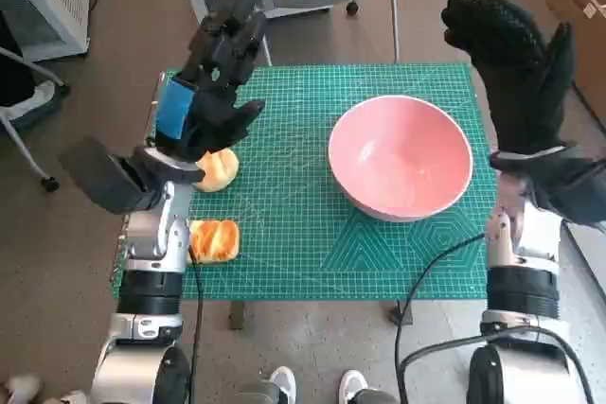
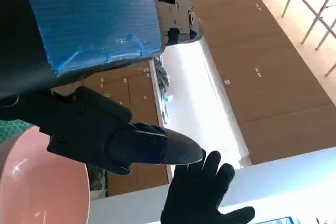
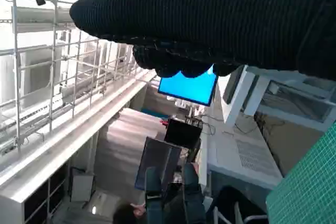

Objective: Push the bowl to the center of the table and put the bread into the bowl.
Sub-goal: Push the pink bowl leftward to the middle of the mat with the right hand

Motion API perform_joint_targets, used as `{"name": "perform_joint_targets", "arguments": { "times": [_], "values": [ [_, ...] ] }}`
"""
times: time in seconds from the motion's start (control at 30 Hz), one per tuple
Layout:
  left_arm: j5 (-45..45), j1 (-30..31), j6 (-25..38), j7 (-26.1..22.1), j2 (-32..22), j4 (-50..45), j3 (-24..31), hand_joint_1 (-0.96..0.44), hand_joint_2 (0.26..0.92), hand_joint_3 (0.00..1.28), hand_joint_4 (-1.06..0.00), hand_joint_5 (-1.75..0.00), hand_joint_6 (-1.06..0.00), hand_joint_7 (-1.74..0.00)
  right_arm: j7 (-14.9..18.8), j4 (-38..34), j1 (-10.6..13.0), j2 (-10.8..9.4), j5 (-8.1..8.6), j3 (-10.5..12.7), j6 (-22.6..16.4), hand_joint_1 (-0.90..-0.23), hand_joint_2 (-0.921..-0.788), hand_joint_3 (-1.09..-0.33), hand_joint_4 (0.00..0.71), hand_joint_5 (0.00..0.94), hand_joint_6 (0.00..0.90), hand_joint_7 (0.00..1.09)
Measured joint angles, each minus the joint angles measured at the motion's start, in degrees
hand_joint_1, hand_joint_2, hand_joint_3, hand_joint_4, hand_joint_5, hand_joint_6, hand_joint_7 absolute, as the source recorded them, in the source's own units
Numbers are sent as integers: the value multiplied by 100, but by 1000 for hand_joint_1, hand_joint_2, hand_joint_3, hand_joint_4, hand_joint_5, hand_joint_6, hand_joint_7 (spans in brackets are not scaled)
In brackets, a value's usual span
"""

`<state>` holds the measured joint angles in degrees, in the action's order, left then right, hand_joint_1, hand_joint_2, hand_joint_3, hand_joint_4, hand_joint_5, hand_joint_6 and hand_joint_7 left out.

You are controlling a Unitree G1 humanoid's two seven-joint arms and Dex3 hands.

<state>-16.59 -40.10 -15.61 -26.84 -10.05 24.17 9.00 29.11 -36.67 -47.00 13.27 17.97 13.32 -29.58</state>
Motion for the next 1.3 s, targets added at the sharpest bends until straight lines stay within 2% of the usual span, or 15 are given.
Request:
{"name": "perform_joint_targets", "arguments": {
  "times": [0.9,1.3],
  "values": [
    [0,-14,-19,-40,37,139,2,-600,921,215,-16,-4,1,-350,110,-73,-69,27,33,16,97,-666,-921,-637,300,3,428,4],
    [0,-19,-46,-64,41,176,5,-585,921,213,-13,-2,1,-351,159,-203,-146,-4,30,-6,98,-637,-921,-629,301,2,446,13]
  ]
}}
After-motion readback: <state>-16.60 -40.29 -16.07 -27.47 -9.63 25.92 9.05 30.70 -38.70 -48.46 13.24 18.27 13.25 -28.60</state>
